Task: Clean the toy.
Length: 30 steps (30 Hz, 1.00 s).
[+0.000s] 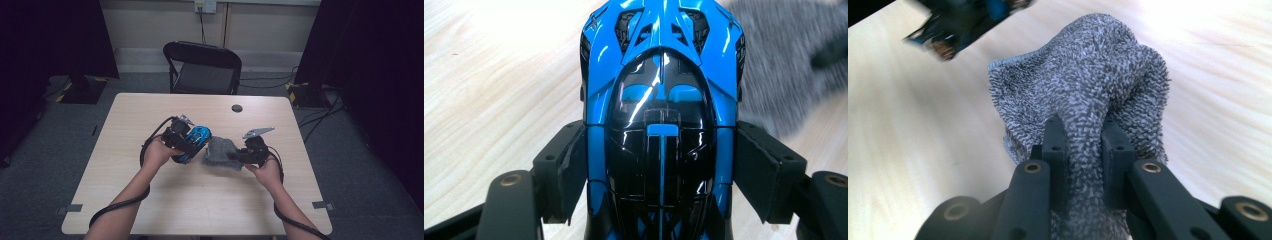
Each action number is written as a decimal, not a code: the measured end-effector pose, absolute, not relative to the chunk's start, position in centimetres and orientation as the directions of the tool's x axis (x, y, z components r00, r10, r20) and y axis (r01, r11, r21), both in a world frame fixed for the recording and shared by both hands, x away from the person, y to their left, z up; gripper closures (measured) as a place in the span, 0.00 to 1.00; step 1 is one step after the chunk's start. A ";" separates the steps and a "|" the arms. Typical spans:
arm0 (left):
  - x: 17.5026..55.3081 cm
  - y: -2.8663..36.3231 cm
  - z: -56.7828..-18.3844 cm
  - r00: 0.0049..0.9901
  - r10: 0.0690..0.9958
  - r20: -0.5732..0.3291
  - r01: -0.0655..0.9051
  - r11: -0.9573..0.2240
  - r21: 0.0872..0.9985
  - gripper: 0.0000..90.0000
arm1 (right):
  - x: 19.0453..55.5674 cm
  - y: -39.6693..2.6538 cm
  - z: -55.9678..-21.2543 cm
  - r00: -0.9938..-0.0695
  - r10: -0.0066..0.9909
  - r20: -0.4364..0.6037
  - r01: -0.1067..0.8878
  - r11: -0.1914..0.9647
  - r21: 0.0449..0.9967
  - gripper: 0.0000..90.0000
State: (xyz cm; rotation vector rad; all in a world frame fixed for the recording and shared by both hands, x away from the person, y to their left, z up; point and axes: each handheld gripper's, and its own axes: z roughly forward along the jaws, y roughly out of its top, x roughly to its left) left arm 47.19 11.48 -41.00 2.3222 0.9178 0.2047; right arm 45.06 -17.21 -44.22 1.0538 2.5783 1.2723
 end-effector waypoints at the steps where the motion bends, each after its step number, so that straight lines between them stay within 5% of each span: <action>1: 47.1 11.4 -41.0 0.751 0.655 -0.080 0.558 -0.566 0.606 0.31 | 45.2 -17.4 -44.1 -0.753 0.621 0.218 0.551 0.413 0.725 0.86; 17: 44.9 9.0 -42.3 0.807 0.586 -0.070 0.509 -0.632 0.585 0.31 | 46.9 -17.4 -42.4 -0.700 0.691 0.181 0.557 0.370 0.743 0.86; 30: 45.0 8.4 -42.8 0.809 0.585 -0.067 0.510 -0.640 0.575 0.31 | 46.6 -16.1 -42.8 -0.736 0.645 0.204 0.542 0.381 0.749 0.86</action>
